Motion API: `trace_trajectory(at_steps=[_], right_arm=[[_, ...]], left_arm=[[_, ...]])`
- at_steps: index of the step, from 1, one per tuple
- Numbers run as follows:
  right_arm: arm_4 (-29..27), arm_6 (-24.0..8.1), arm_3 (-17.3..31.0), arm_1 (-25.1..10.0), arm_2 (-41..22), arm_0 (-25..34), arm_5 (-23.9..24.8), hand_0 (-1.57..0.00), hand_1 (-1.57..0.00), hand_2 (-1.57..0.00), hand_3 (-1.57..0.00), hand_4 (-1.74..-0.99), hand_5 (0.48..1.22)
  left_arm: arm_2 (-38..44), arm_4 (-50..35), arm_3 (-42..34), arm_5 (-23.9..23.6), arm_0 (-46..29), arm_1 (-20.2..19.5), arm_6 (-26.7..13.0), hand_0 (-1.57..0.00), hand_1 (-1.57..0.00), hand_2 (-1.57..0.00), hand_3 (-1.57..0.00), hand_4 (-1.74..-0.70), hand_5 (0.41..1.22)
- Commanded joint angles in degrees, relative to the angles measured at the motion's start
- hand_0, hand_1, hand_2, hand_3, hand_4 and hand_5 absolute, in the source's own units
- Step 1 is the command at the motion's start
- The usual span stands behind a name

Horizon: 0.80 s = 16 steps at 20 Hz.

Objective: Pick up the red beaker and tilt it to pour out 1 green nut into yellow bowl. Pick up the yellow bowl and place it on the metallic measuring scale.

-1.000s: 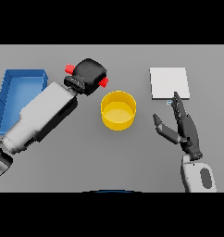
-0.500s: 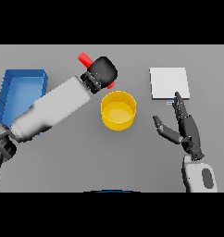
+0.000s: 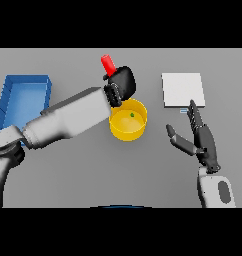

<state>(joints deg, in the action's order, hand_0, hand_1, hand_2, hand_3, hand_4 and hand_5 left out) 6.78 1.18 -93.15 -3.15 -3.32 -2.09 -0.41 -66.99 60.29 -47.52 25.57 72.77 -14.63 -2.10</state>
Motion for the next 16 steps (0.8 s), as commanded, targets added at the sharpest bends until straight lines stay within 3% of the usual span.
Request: trace_trajectory(at_steps=[1,8,13,15,16], right_arm=[[-0.05,0.10,-0.63,-0.04,-0.13,-0.50,-0.11,0.00,0.00,0.00,0.00,-1.289,0.604],[1.10,1.67,0.97,0.28,-0.14,-0.29,0.83,0.00,0.00,0.00,0.00,-1.264,0.588],[1.08,0.86,-0.10,-0.06,-0.25,-0.39,0.66,0.00,0.00,0.00,0.00,-1.233,0.585],[1.18,0.78,-0.30,0.07,-0.19,0.00,1.00,0.00,0.00,0.00,0.00,-1.222,0.590],[0.90,1.60,-0.72,0.18,-0.35,-0.22,0.71,0.00,0.00,0.00,0.00,-1.219,0.595]], left_arm=[[-0.66,0.24,0.39,0.98,0.37,1.00,-0.82,-1.57,-1.57,-1.57,-1.56,-1.74,1.221],[-6.01,1.57,3.85,1.67,4.10,2.31,0.88,-1.57,-1.57,-1.57,-1.57,-1.74,1.221],[-6.91,0.98,3.16,0.99,6.61,1.04,0.06,-1.57,-1.57,-1.57,-1.57,-1.74,1.221],[-5.71,-0.28,3.46,0.32,9.46,-0.20,0.43,-1.57,-1.57,-1.57,-1.57,-1.74,1.159],[-5.38,-0.49,3.98,-0.42,10.95,-0.74,0.08,-1.57,-1.57,-1.57,-1.57,-1.74,1.171]])
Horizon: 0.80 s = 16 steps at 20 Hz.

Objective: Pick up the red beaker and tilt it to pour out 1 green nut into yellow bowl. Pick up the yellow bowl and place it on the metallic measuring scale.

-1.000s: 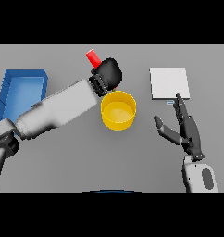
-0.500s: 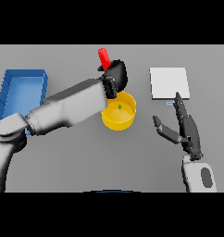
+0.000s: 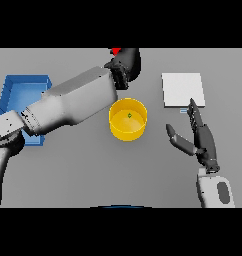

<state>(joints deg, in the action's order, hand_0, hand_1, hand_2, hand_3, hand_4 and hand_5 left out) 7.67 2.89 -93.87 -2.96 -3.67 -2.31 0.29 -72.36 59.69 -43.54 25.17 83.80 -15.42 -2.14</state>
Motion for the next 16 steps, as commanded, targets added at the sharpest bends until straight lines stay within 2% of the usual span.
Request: trace_trajectory(at_steps=[1,2,3,4,5,6,8,9,12,16], right_arm=[[0.29,0.26,0.59,-0.28,0.18,0.53,0.14,0.00,0.00,0.00,0.00,-1.219,0.601],[-0.24,0.36,0.20,-0.57,0.33,0.22,-0.35,0.00,0.00,0.00,0.00,-1.222,0.609],[-0.99,0.32,0.46,-0.65,0.63,0.69,-0.78,0.00,0.00,0.00,0.00,-1.224,0.615],[-1.25,-0.11,0.72,-0.52,0.68,1.13,-0.88,0.00,0.00,0.00,0.00,-1.231,0.620],[-1.39,-0.20,0.83,-0.77,0.70,1.24,-1.22,0.00,0.00,0.00,0.00,-1.241,0.626],[-1.71,0.36,0.89,-0.69,0.59,1.09,-1.64,0.00,0.00,0.00,0.00,-1.246,0.631],[-1.17,0.59,0.87,-0.49,0.06,0.53,-1.58,0.00,0.00,0.00,0.00,-1.266,0.639],[-1.38,0.36,0.14,-0.68,0.13,0.97,-1.63,0.00,0.00,0.00,0.00,-1.274,0.642],[-0.95,0.43,0.88,-1.34,0.04,1.31,-1.85,0.00,0.00,0.00,0.00,-1.299,0.649],[-0.17,1.44,1.50,-1.86,-0.33,2.53,-1.96,0.00,0.00,0.00,0.00,-1.307,0.651]], left_arm=[[0.97,-0.59,0.94,-1.53,1.35,-0.79,0.20,-1.57,-1.39,-1.38,-1.57,-1.69,1.181],[1.56,-1.15,1.17,-3.60,2.24,-1.63,0.62,-1.57,-1.27,-1.25,-1.57,-1.64,1.189],[2.55,-1.55,2.51,-4.34,4.58,-2.65,-0.17,-1.57,-1.33,-1.32,-1.36,-1.66,1.196],[3.33,-2.19,3.72,-5.49,6.30,-3.40,-0.15,-1.57,-1.38,-1.37,-1.21,-1.68,1.201],[4.20,-2.82,5.48,-7.01,8.26,-3.93,0.86,-1.57,-1.42,-1.41,-1.28,-1.63,1.205],[5.57,-3.89,7.46,-6.26,10.73,-4.62,0.72,-1.57,-1.45,-1.44,-1.34,-1.60,1.208],[10.05,-7.53,12.45,-6.98,13.77,-6.97,-0.89,-1.57,-1.49,-1.49,-1.42,-1.55,1.213],[11.14,-8.81,14.09,-7.09,14.45,-6.87,-1.32,-1.57,-1.51,-1.50,-1.45,-1.54,1.214],[22.09,-20.21,22.89,-8.01,14.11,-12.12,-4.62,-1.57,-1.54,-1.54,-1.44,-1.64,1.218],[30.68,-31.53,28.76,-13.93,10.38,-16.47,-7.73,-1.57,-1.56,-1.56,-1.39,-1.70,1.220]])
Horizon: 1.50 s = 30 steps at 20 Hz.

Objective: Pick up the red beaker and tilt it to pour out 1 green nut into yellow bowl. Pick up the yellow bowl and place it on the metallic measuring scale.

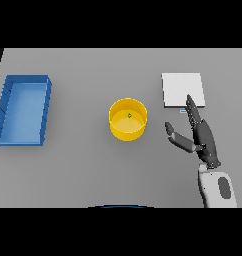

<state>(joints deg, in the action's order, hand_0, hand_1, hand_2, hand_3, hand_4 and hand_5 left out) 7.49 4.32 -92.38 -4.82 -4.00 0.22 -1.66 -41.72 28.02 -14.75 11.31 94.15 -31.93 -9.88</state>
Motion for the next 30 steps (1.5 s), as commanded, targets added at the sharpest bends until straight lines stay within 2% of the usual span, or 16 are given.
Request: trace_trajectory(at_steps=[1,4,6,10,11,12,13,14,18,19,22,24,26,27,29,30], right_arm=[[0.61,1.54,-0.24,-0.44,-0.23,-0.55,-0.02,0.00,0.00,0.00,0.00,-1.304,0.653],[0.76,0.15,-0.21,0.32,-0.68,-0.63,0.28,0.00,0.00,0.00,0.00,-1.294,0.649],[0.27,-1.23,0.19,0.63,-0.45,0.06,0.34,0.00,0.00,0.00,0.00,-1.276,0.651],[-0.18,0.25,0.71,0.53,-0.52,-0.27,-0.35,0.00,0.00,0.00,0.00,-1.285,0.663],[0.36,0.78,0.85,0.21,-0.59,-0.41,-0.20,0.00,0.00,0.00,0.00,-1.293,0.667],[0.24,1.43,0.78,0.15,-0.48,-0.90,-0.22,0.00,0.00,0.00,0.00,-1.302,0.671],[0.20,0.89,0.49,0.16,-0.66,-0.66,-0.37,0.00,0.00,0.00,0.00,-1.307,0.677],[0.14,0.36,1.06,0.07,-0.43,0.26,-0.32,0.00,0.00,0.00,0.00,-1.303,0.682],[0.68,1.44,1.04,-0.06,-1.04,-1.10,-0.67,0.00,0.00,0.00,0.00,-1.304,0.707],[1.09,2.29,0.62,-0.32,-1.24,-1.47,-0.63,0.00,0.00,0.00,0.00,-1.307,0.714],[1.26,1.57,1.15,-0.45,-1.18,-0.75,-0.55,0.00,0.00,0.00,0.00,-1.315,0.722],[1.64,1.30,0.68,-0.45,-1.31,-1.05,-0.22,0.00,0.00,0.00,0.00,-1.327,0.724],[0.90,1.04,1.44,-0.53,-0.79,-0.02,-0.53,0.00,0.00,0.00,0.00,-1.335,0.725],[1.13,1.56,0.98,-0.40,-1.03,-0.74,-0.37,0.00,0.00,0.00,0.00,-1.336,0.727],[2.04,1.17,0.89,-0.45,-1.45,-0.89,0.00,0.00,0.00,0.00,0.00,-1.326,0.728],[2.08,1.38,0.61,-0.01,-1.75,-0.74,0.09,0.00,0.00,0.00,0.00,-1.326,0.730]], left_arm=[[1.29,-2.02,0.51,-1.95,-1.22,-1.21,0.29,-1.57,-1.56,-1.56,-1.40,-1.71,1.220],[5.04,-8.94,1.40,-5.55,-5.17,-4.31,-3.07,-1.57,-1.57,-1.57,-1.40,-1.72,1.220],[6.18,-12.54,1.22,-9.11,-8.79,-4.66,-5.50,-1.57,-1.57,-1.57,-1.41,-1.73,1.221],[8.24,-19.94,0.22,-12.34,-17.90,-6.53,-9.83,-1.57,-1.57,-1.57,-1.50,-1.74,1.221],[8.93,-22.04,-0.57,-13.39,-19.86,-6.32,-10.87,-1.57,-1.57,-1.57,-1.44,-1.74,1.221],[9.09,-23.65,-1.28,-13.96,-22.00,-6.29,-12.18,-1.57,-1.57,-1.57,-1.46,-1.74,1.221],[9.71,-25.54,-2.14,-15.53,-24.00,-6.25,-12.77,-1.57,-1.57,-1.57,-1.42,-1.74,1.221],[10.35,-27.44,-3.01,-16.64,-25.57,-6.10,-13.62,-1.57,-1.57,-1.57,-1.45,-1.74,1.221],[10.21,-32.34,-11.31,-21.01,-34.08,-8.68,-17.54,-1.57,-1.57,-1.57,-1.52,-1.74,1.221],[9.63,-33.04,-14.29,-22.49,-36.58,-9.43,-17.97,-1.57,-1.57,-1.57,-1.48,-1.74,1.221],[8.72,-35.53,-23.14,-26.03,-42.36,-12.29,-19.79,-1.57,-1.57,-1.57,-1.39,-1.74,1.221],[7.77,-36.78,-29.12,-28.32,-45.01,-13.93,-22.81,-1.57,-1.57,-1.57,-1.34,-1.74,1.221],[6.95,-38.14,-33.89,-31.18,-47.60,-15.49,-24.82,-1.57,-1.57,-1.57,-1.32,-1.74,1.146],[6.57,-39.02,-34.53,-31.73,-48.37,-15.35,-24.76,-1.57,-1.57,-1.57,-1.37,-1.68,1.106],[5.37,-40.69,-37.10,-32.22,-50.10,-16.09,-24.61,-1.57,-1.57,-1.57,-1.44,-1.59,0.962],[4.83,-41.61,-38.72,-32.73,-51.02,-16.75,-24.62,-1.57,-1.57,-1.57,-1.27,-1.50,0.896]])
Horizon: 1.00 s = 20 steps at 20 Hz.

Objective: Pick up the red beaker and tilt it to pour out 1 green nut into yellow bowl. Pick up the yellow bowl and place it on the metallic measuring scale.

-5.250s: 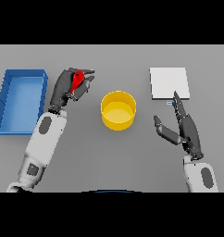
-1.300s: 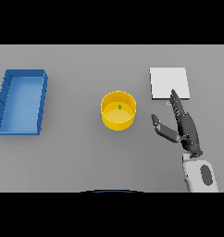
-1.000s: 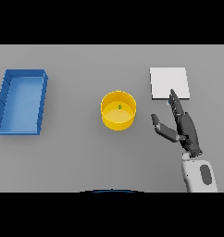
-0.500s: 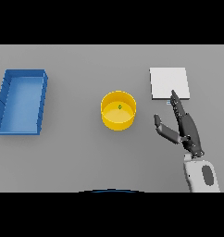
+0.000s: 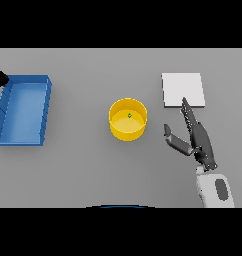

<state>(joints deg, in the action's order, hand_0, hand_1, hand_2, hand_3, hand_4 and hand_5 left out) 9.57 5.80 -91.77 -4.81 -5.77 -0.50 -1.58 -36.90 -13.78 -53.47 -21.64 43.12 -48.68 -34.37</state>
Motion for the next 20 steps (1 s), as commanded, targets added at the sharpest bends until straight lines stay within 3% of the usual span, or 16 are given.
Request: trace_trajectory(at_steps=[1,2,3,4,6,9,13,18,20], right_arm=[[0.11,-0.45,0.32,-0.22,0.25,0.06,0.16,0.00,0.00,0.00,0.00,-1.326,0.731],[-0.13,0.03,0.06,-0.39,0.37,-0.33,0.03,0.00,0.00,0.00,0.00,-1.327,0.730],[-0.09,-0.77,0.03,-0.21,0.40,0.46,0.30,0.00,0.00,0.00,0.00,-1.325,0.731],[0.15,-0.80,0.35,-0.49,0.48,0.54,0.35,0.00,0.00,0.00,0.00,-1.320,0.731],[0.09,0.17,0.19,-0.43,0.15,-0.50,-0.03,0.00,0.00,0.00,0.00,-1.321,0.727],[0.04,-0.55,0.59,-0.37,0.48,0.22,0.35,0.00,0.00,0.00,0.00,-1.318,0.725],[1.10,-0.02,-0.15,-0.16,-0.36,-0.20,0.65,0.00,0.00,0.00,0.00,-1.308,0.717],[1.12,-1.52,-0.14,-0.20,-0.20,-0.17,0.81,0.00,0.00,0.00,0.00,-1.279,0.713],[3.69,-4.27,-0.50,-1.16,-0.73,0.97,1.86,0.00,0.00,0.00,0.00,-1.281,0.688]], left_arm=[[-0.55,-0.26,-1.75,1.12,-0.61,-0.47,-0.48,-1.57,-1.57,-1.57,-1.09,-1.37,0.847],[-0.78,-0.64,-2.90,1.72,-1.56,-0.82,-0.30,-1.57,-1.57,-1.57,-0.93,-1.25,0.810],[-0.03,-2.14,-3.71,3.11,-2.31,-1.10,1.25,-1.57,-1.52,-1.41,-0.85,-1.13,0.779],[0.62,-3.94,-5.54,4.56,-3.11,-1.53,1.87,-1.44,-1.29,-1.16,-0.71,-1.05,0.757],[1.53,-6.18,-8.50,6.79,-3.96,-2.97,2.71,-0.98,-0.83,-0.75,-0.46,-0.92,0.716],[0.90,-6.65,-9.90,10.17,-3.97,-4.47,2.34,-0.50,-0.42,-0.38,-0.24,-0.83,0.678],[-1.71,-4.67,-9.56,12.75,-3.21,-4.43,-0.28,-0.21,-0.17,-0.16,-0.10,-0.78,0.655],[-2.12,-2.74,-8.76,10.41,-2.95,-3.88,1.65,-0.07,-0.06,-0.05,-0.03,-0.73,0.658],[-1.57,-3.08,-8.43,9.23,-3.38,-3.46,2.40,-0.04,-0.04,-0.03,-0.02,-0.73,0.664]])
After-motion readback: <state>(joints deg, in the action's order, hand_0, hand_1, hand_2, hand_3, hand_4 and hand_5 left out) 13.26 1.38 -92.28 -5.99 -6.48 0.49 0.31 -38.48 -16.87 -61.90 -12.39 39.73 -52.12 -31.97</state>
